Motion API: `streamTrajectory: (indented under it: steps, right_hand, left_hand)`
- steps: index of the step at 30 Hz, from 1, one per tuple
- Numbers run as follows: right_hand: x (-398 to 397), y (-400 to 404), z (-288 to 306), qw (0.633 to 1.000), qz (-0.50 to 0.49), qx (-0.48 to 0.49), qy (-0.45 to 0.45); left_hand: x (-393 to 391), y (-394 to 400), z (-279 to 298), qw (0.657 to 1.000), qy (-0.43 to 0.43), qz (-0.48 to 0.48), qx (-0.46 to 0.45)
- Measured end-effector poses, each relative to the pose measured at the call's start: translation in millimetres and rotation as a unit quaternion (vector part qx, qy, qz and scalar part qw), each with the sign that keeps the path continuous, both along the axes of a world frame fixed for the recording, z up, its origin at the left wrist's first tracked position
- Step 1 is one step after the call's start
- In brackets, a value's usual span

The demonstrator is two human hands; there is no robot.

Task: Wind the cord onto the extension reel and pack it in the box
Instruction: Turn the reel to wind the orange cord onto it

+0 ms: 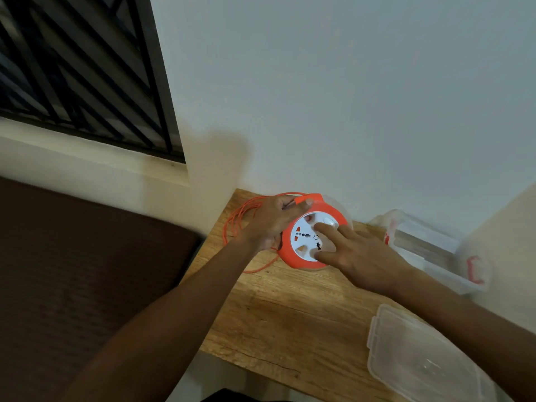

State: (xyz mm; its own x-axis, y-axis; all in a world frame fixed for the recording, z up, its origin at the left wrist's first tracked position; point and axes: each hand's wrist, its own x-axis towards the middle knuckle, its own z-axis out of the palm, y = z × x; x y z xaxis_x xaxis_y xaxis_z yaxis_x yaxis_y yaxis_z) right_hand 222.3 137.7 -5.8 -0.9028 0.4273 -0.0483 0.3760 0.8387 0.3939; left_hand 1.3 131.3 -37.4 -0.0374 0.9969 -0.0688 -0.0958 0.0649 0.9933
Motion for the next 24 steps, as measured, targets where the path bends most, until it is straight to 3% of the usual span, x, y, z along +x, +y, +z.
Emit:
streamTrajectory:
  steps: [11,18,24]
  right_hand:
    - [-13,-8,5,0.998,-0.064,0.002,-0.022]
    - [-16,-9,-6,0.997,-0.026,-0.03,-0.073]
    - [-23,-24,-12,0.99,-0.107,-0.035,-0.085]
  left_hand:
    - [5,-3,5,0.999,0.026,0.028,0.016]
    - [11,-8,-6,0.997,0.071,0.013,0.018]
    - [24,-6,-13,0.998,0.052,0.021,-0.006]
